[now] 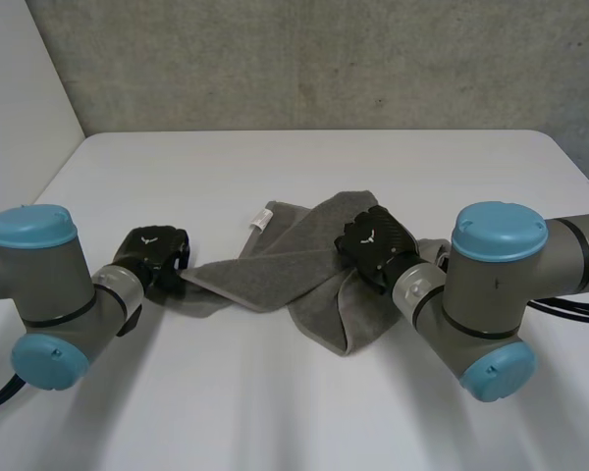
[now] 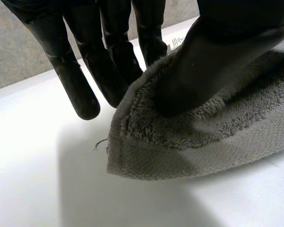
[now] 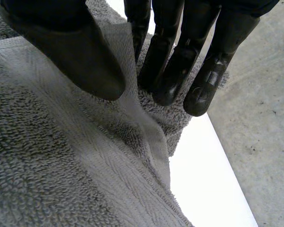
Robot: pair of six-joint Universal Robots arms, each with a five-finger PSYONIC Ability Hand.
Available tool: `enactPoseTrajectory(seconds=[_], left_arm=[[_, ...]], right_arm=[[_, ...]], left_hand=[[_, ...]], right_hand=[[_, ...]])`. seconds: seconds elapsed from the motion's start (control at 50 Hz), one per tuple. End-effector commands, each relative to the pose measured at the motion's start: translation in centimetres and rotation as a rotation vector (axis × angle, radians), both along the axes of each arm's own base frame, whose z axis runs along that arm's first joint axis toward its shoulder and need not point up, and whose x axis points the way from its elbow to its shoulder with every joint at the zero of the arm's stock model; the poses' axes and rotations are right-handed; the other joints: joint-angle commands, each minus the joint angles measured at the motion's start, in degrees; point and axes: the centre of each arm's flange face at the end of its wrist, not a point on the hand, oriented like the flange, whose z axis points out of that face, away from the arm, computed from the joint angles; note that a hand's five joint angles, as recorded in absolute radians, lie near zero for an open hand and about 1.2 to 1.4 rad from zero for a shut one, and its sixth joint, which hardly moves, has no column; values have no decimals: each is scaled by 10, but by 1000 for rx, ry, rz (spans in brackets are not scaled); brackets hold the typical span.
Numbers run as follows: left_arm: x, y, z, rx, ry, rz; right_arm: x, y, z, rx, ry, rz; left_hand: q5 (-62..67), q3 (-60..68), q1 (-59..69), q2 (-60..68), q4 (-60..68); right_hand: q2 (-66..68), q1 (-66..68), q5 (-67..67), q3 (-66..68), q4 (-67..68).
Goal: Fold the towel.
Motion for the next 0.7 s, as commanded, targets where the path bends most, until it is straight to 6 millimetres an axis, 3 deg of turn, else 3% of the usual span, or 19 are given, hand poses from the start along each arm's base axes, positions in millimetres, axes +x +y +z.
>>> enactPoseTrajectory(seconds=[0.02, 0.16, 0.46, 0.7], left_arm=[[-1, 1, 0, 1, 1, -2], [-1, 0, -3, 3, 2, -4], [-1, 1, -4, 5, 2, -4], [-1, 1, -4, 6, 2, -4]], right_arm=[[-2, 2, 4, -5, 0, -4], [-7, 11, 4, 33, -17, -10], [-15, 28, 12, 56, -97, -23], [-22, 37, 5, 48, -109, -25]], left_hand=[[54, 33, 64, 34, 28], [17, -4, 27, -2, -9], [-22, -43, -12, -41, -48], [-20, -41, -10, -40, -46]], right_hand=[[-32, -44, -48, -44, -43], [-205, -217, -221, -217, -216], [-209, -221, -225, -221, -220], [-207, -219, -223, -219, -218]])
